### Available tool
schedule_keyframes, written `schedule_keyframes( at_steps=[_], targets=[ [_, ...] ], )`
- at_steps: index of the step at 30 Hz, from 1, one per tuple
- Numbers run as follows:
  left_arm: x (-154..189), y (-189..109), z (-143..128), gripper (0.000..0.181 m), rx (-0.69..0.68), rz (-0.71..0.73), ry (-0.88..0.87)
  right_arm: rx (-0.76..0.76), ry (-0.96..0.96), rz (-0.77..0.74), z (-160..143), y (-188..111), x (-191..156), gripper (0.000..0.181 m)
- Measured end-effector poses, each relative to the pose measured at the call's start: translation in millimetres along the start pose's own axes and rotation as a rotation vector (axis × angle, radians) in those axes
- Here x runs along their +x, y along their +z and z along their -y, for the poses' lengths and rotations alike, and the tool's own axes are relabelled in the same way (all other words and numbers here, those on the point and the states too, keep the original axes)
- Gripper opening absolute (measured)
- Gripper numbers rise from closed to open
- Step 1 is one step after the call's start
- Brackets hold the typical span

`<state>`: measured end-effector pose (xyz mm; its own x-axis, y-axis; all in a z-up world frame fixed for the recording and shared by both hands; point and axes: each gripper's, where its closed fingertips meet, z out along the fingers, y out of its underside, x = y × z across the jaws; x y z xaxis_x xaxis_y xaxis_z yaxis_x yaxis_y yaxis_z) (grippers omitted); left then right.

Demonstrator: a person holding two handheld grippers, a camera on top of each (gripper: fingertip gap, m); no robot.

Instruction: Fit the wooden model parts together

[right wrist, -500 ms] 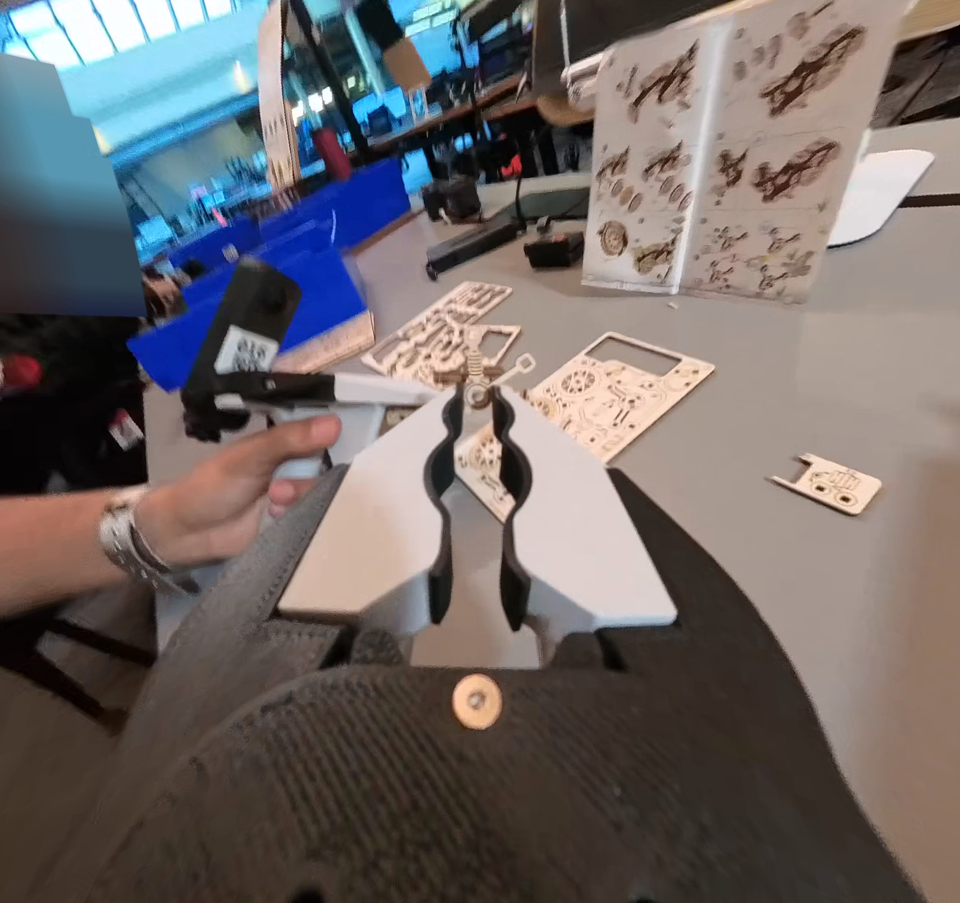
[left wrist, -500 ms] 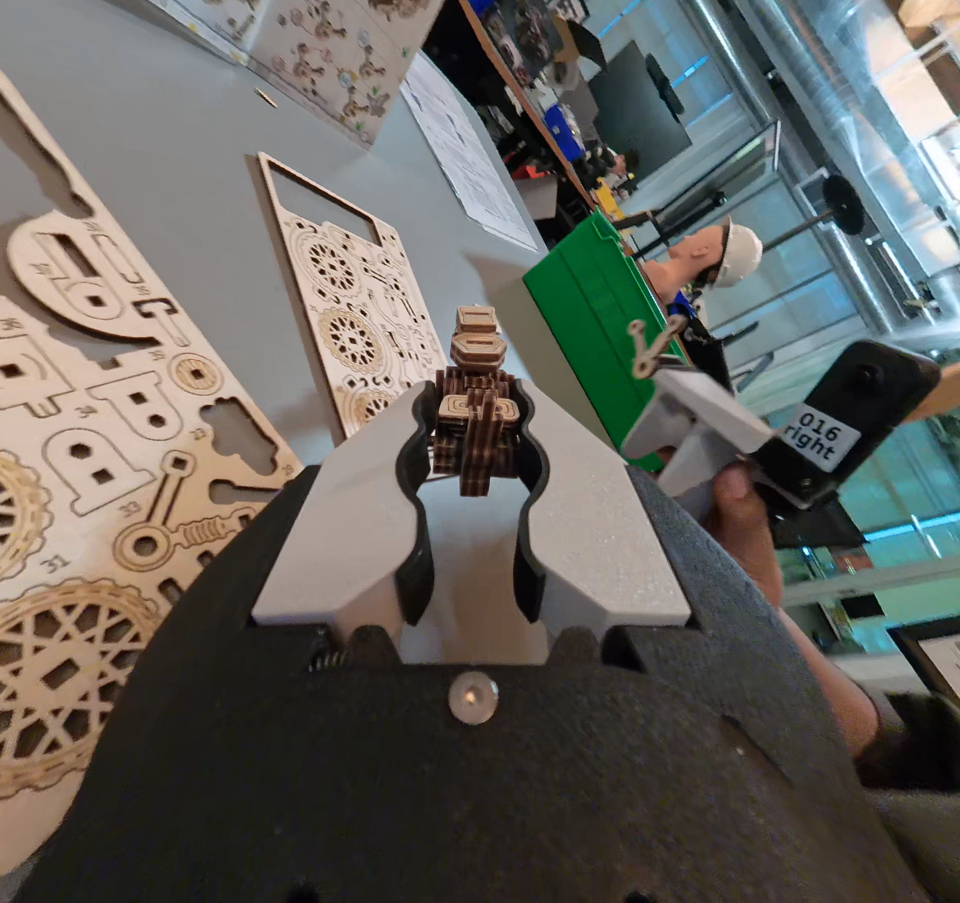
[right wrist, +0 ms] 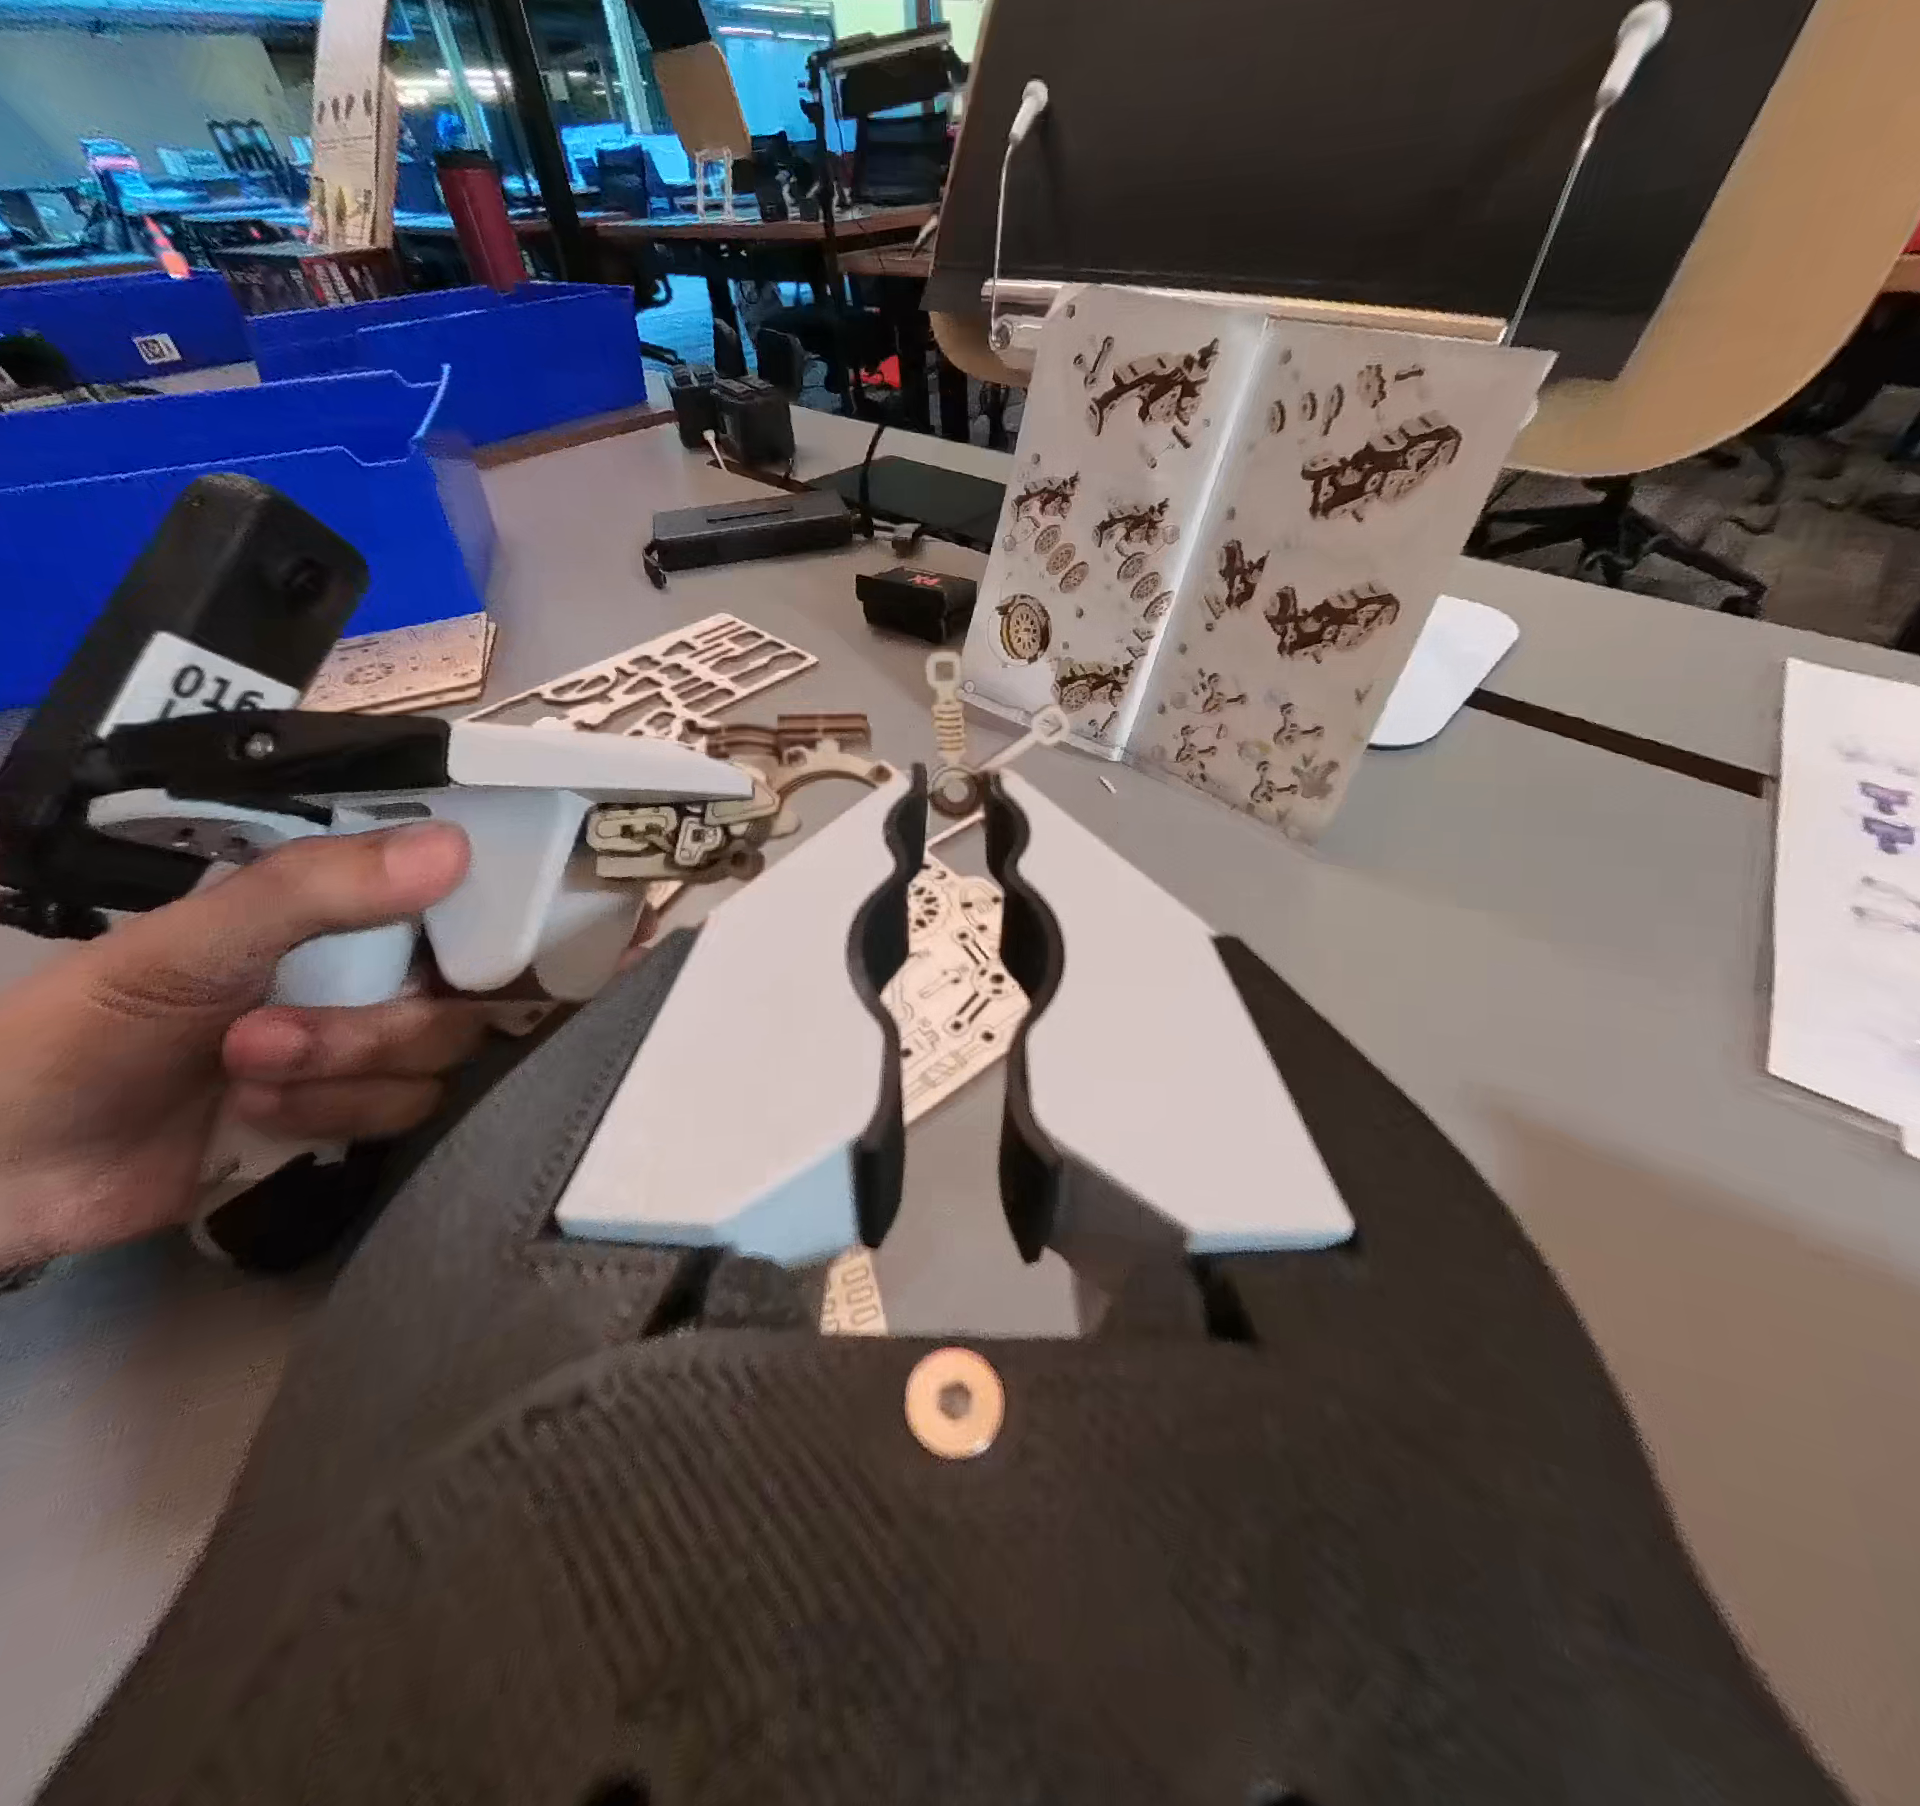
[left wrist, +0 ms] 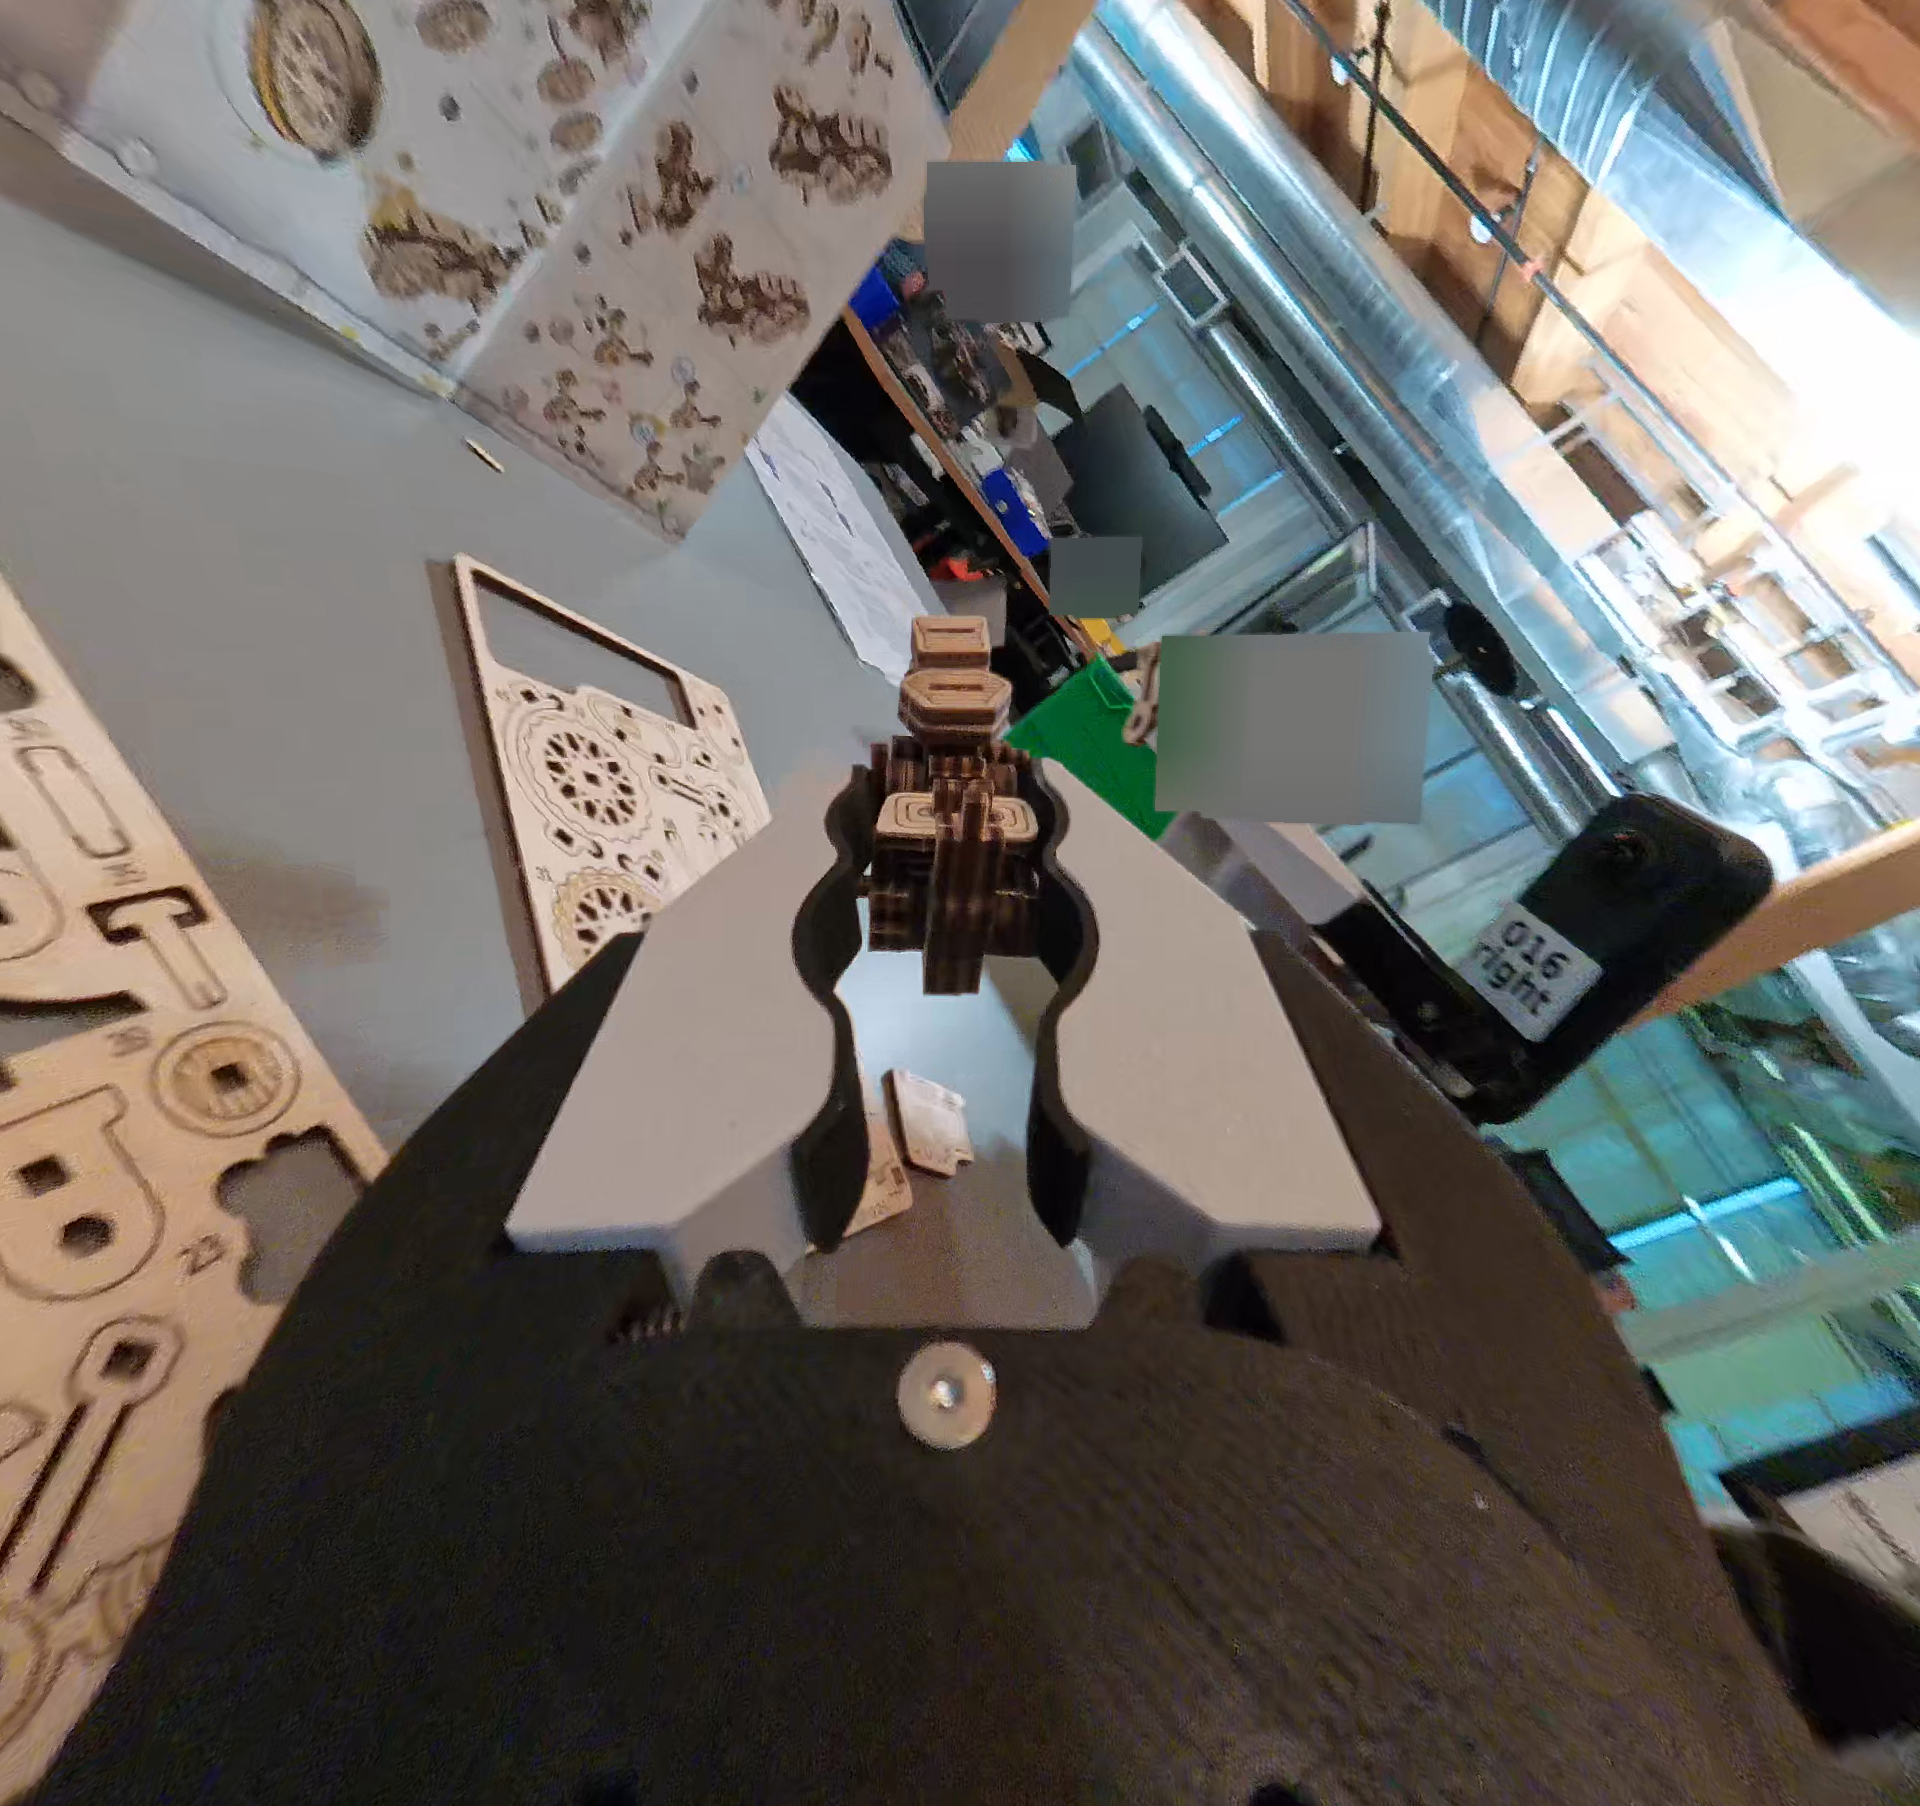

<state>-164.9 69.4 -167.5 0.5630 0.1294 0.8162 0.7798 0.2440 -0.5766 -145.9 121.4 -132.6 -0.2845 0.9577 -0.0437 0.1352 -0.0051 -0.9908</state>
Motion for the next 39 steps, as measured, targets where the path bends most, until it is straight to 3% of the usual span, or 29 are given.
schedule_keyframes(
  at_steps=[4, 8, 18, 27, 39],
  targets=[
    [-3.2, 8.1, 8.3, 0.026, 0.012, -0.018, -0.016, -0.018, -0.021, 0.025, -4.6, 14.8, 1.1, 0.008],
    [-7.4, 14.8, 11.7, 0.026, -0.032, -0.032, -0.019, -0.075, -0.176, 0.042, -6.7, 29.8, -2.8, 0.008],
    [-0.2, 14.6, 21.1, 0.026, -0.029, -0.071, 0.042, -0.105, -0.35, 0.035, -6.3, 34.2, -23.6, 0.008],
    [15.7, 14.8, 16.1, 0.026, -0.015, -0.12, 0.131, -0.115, -0.186, -0.011, -5.8, 22.9, -22.2, 0.008],
    [15.8, 16.6, 12.2, 0.026, -0.029, -0.114, 0.173, -0.149, -0.229, -0.002, -11.5, 25.6, -23.8, 0.008]
  ],
)
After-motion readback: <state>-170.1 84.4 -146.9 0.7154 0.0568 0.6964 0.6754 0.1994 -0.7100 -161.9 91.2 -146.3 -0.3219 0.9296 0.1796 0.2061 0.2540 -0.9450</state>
